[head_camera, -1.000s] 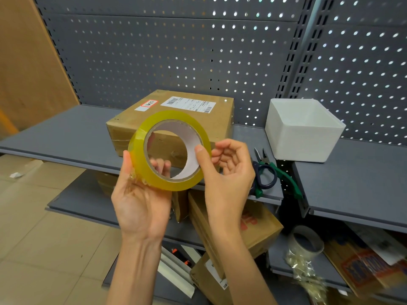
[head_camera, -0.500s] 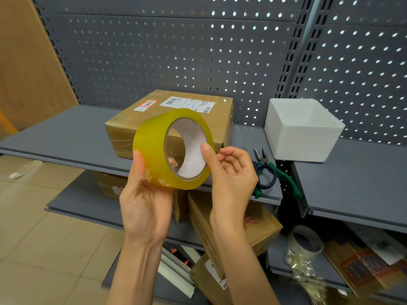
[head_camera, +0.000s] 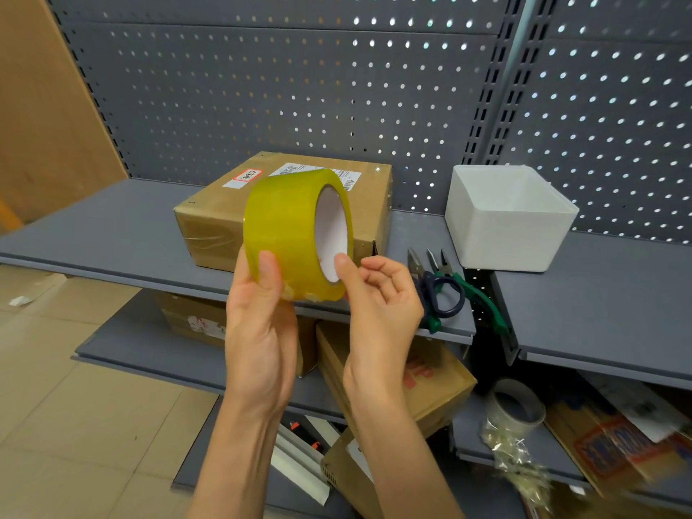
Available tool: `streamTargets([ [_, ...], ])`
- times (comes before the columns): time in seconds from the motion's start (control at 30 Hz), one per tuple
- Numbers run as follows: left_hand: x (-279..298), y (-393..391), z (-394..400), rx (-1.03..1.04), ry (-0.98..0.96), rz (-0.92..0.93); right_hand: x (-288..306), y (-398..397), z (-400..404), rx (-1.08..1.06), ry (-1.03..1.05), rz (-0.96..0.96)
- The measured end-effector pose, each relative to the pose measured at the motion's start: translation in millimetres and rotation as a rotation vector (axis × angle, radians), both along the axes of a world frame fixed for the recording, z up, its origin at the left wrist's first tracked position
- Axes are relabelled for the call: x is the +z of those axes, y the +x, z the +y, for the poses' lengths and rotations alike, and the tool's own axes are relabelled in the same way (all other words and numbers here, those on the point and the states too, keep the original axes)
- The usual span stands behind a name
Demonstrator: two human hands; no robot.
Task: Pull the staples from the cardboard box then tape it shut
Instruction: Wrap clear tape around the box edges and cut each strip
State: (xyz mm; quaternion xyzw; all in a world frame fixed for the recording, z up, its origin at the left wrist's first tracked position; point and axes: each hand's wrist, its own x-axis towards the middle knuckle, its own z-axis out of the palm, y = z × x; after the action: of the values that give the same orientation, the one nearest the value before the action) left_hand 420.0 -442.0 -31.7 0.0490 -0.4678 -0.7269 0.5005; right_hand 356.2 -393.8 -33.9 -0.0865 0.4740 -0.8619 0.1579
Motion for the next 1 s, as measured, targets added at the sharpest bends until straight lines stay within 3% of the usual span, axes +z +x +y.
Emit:
streamTargets([
  [0.3,-3,2,3,-0.134,0.078,0.060,6,-12,-3,0.154,-0.043,-0.057],
  [0.43,-4,4,-2,-0.170,0.142,0.057,3,-15,-1,0.116,-0.062,0.029],
  [0.53,-7,12,-13,-0.204,0.148,0.035,0,-16,2,0.089,-0.044,0.165],
  [0.67,-11,23,-26,-0.252,-0.045,-0.111,7,-26,11,0.030,0.070,0.506],
  [0.77,-7,26,-32,-0.259,0.017,-0.196,18,-32,20,0.118,0.197,0.832],
  [0.83,-2,29,-35,-0.201,-0.080,-0.314,25,-30,24,0.198,0.244,0.973],
  [1.0,5,39,-41,-0.120,-0.309,-0.560,27,-22,22,0.336,0.351,1.148],
])
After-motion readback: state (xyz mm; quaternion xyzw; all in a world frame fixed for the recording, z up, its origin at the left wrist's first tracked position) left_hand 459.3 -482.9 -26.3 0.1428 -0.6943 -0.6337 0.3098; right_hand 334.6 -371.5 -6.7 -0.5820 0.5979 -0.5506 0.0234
